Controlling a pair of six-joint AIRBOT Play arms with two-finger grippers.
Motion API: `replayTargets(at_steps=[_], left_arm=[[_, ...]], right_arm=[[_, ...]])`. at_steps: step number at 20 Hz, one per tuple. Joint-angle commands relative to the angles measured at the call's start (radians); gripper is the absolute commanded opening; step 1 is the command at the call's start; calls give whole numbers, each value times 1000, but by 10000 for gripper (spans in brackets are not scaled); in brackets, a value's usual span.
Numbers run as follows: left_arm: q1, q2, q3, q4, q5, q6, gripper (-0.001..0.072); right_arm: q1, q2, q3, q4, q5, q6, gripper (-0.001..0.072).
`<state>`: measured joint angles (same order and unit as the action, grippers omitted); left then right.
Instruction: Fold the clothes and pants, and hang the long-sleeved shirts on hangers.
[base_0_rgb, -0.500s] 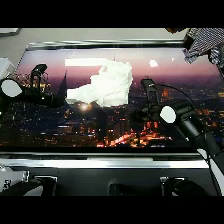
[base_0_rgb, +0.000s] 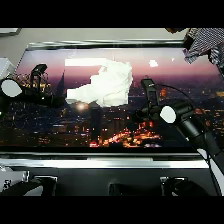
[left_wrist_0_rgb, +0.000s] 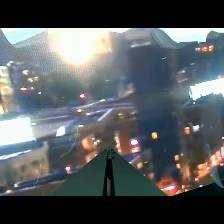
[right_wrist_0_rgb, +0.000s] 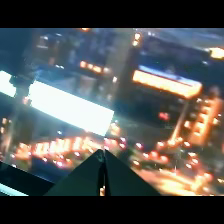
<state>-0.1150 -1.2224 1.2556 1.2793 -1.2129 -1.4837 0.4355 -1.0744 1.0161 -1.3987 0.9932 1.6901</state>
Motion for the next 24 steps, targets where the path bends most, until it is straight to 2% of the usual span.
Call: replayTargets(at_steps=[1,15,16,17,18,20,21,22,24], left_arm=[[-1,-1,0,0,0,0,20],[-1,-1,-1,-4,2,0,21],[-3,-1,-3,-6,9,0,37],[-5,-5,-4,-7,35,-1,262],[-10,-11,-5,-14,58,-32,703],[-38,-27,2,-50,157,-84,720],[-61,-44,23,-60,211,-83,720],[-97,-82,68,-43,253,-78,720],[-183,-210,208,63,256,-96,720]], right_arm=[[1,0,1,0,0,-1,60],[1,0,1,0,-46,-1,59],[1,0,1,-1,-46,-1,59],[1,0,1,0,-46,-1,59],[1,0,1,0,-46,-1,59],[1,0,1,7,-44,0,60],[1,0,1,18,-42,0,60],[1,0,1,28,-33,0,60],[1,0,1,29,-23,-1,60]])
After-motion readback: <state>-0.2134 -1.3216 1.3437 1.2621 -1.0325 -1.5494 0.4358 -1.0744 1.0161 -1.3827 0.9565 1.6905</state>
